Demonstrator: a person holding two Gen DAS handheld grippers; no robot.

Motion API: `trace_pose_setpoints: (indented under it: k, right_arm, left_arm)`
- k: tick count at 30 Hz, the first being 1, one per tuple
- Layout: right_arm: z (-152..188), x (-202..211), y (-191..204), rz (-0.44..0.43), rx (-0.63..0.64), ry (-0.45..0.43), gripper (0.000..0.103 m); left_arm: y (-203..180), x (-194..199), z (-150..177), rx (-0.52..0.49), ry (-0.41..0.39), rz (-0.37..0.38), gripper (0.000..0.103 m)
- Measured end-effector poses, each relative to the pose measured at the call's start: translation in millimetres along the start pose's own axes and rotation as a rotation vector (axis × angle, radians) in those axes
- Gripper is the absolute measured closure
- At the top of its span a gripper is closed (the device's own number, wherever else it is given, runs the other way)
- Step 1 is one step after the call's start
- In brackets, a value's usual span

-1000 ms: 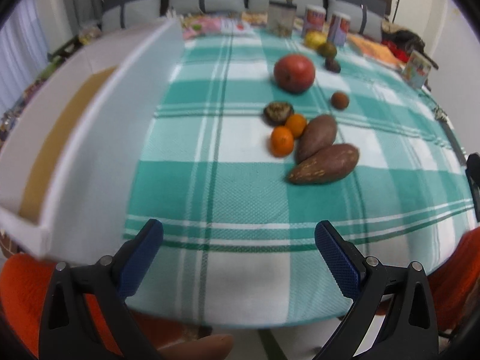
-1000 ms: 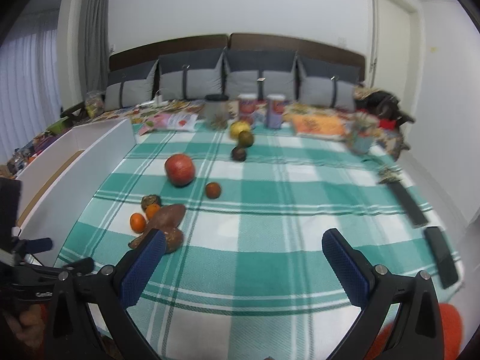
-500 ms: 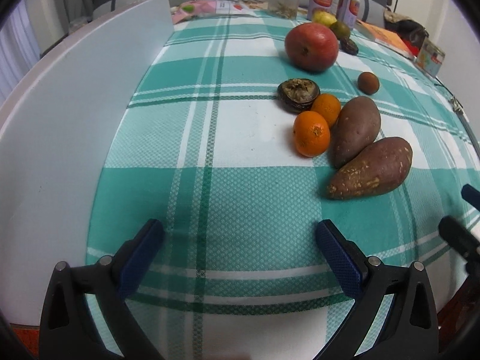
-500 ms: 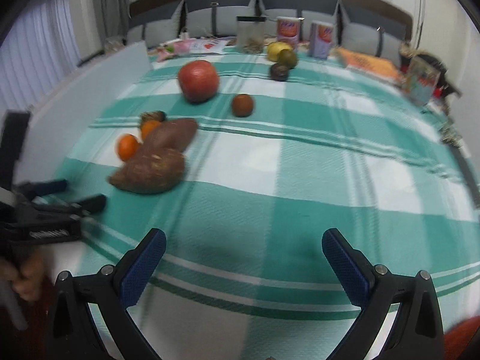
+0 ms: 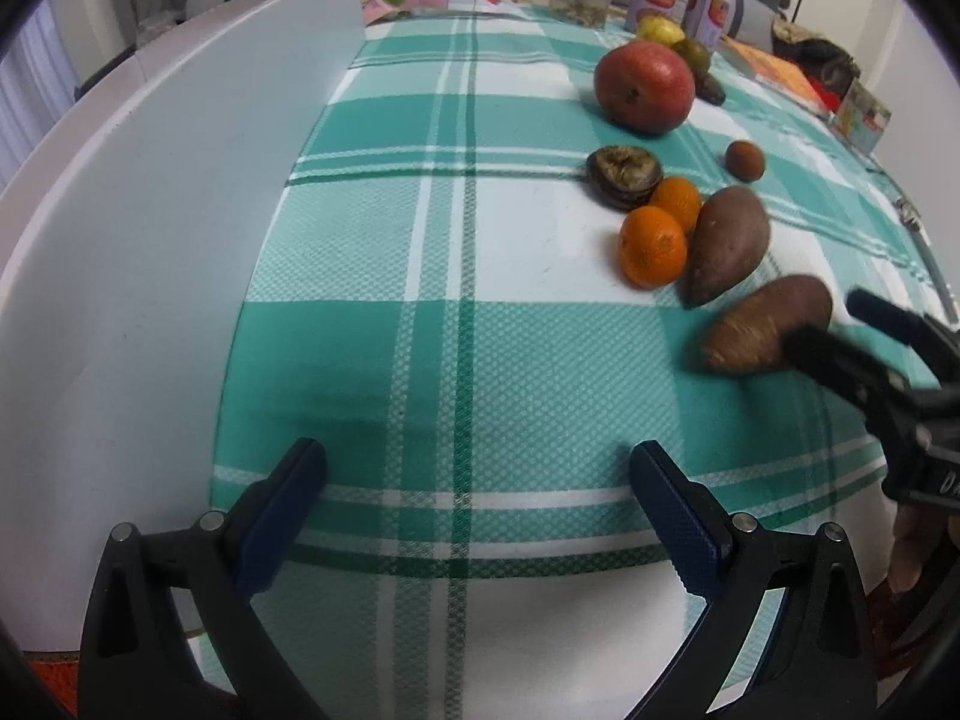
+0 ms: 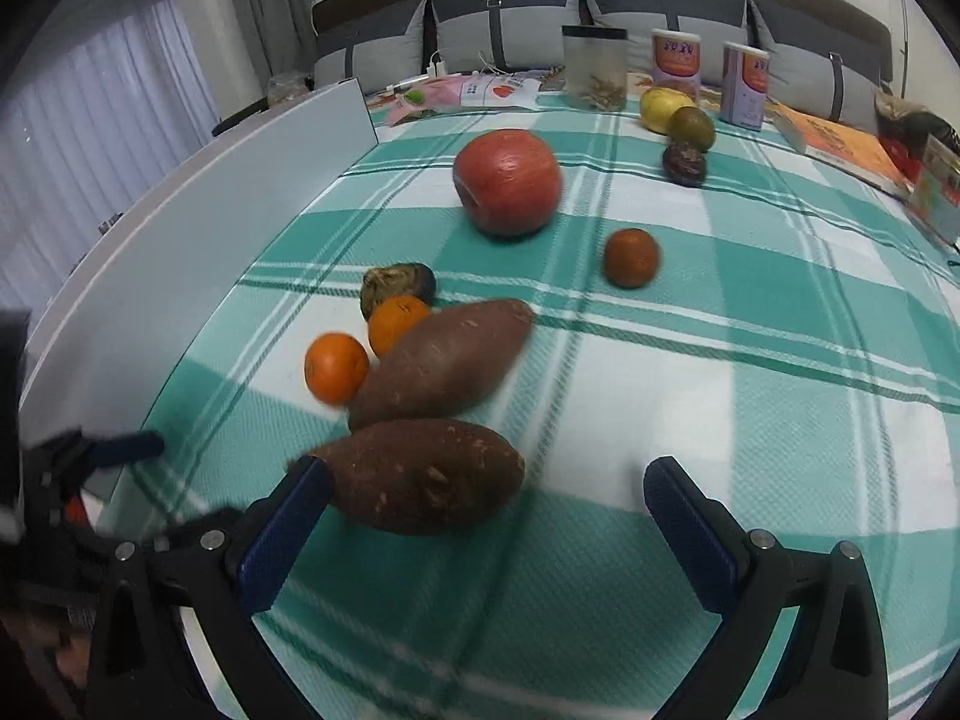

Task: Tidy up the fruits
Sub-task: 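Grasp a mandarin with the left tool while the right tool reaches a sweet potato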

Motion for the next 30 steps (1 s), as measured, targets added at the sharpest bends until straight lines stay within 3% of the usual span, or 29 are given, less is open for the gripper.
trace_pose_setpoints:
  k: [3, 4, 8, 12, 14, 15, 16, 17, 20, 22, 23, 24, 25, 26, 30]
  right_arm:
    - [12.9, 11.4, -32.2, 0.163, 0.011, 0.035, 0.0]
    - [16.1, 15.6, -39.8, 0.173, -0.011, 0.04, 0.0]
    - [25.7, 35.1, -50.9, 0.125, -0.112, 0.024, 0.0]
    - [26.3, 45.1, -52.0, 0.116, -0.123, 0.0, 0.0]
    - [23.1, 48.0, -49.6, 0.118, -0.117, -0.017, 0.0]
    - [20.7, 49.0, -48.9, 0.118, -0.112, -0.026, 0.0]
    - [19.4, 50.3, -48.0, 0.119, -0.108, -0.034, 0.0]
    - [18.0, 50.3, -47.3, 0.119, -0.104, -0.04, 0.0]
    - [16.4, 50.6, -45.9, 0.116, -0.097, -0.049, 0.0]
    - [18.0, 47.4, -45.7, 0.112, -0.101, -0.038, 0.0]
    - [19.3, 46.2, -45.5, 0.107, -0.103, -0.032, 0.0]
    - [20.6, 44.4, -44.6, 0.1, -0.105, -0.025, 0.0]
    - [22.4, 43.5, -43.2, 0.093, -0.105, -0.019, 0.0]
    - [23.4, 42.4, -41.5, 0.086, -0.104, -0.014, 0.0]
    - [24.5, 38.9, -26.4, 0.016, -0.098, 0.001, 0.0]
  left_arm:
    - [-7.3, 3.8, -7.3, -0.006, -0.024, 0.039, 0.001]
    - [-10.7, 4.5, -11.3, -0.008, -0.032, 0.054, 0.002]
    - [-22.4, 4.7, -41.7, 0.005, -0.063, 0.149, 0.003]
    - [-32.8, 0.2, -63.2, 0.01, -0.088, 0.225, 0.004]
    - [-41.6, -4.6, -65.3, -0.018, -0.085, 0.237, 0.016]
    - [-46.8, -9.3, -64.6, -0.034, -0.071, 0.246, 0.046]
    - [-51.0, -14.7, -62.7, -0.041, -0.045, 0.268, 0.057]
    - [-55.3, -16.7, -62.0, -0.03, -0.031, 0.311, 0.057]
    - [-58.2, -16.1, -66.5, -0.012, -0.06, 0.309, 0.056]
    - [-60.6, -17.3, -67.9, -0.022, -0.068, 0.304, 0.043]
    - [-60.2, -17.3, -68.7, -0.024, -0.077, 0.295, 0.041]
    - [-60.0, -17.0, -68.6, -0.025, -0.083, 0.302, 0.044]
    - [-61.1, -16.8, -68.3, -0.025, -0.081, 0.325, 0.074]
    - [-62.2, -16.3, -67.4, -0.027, -0.075, 0.349, 0.078]
    - [-45.6, -8.5, -63.6, -0.009, -0.075, 0.325, 0.079]
Point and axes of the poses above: each gripper's, at about its wrist camera, not at the fingertips, and x roughly against the way its jaws point, y to its left, z to its underside, the point moved 9 cm from there along -x, roughly the way its jaws point, and after that the axes turned 5 degrees about -z, right-handed, at the moved point
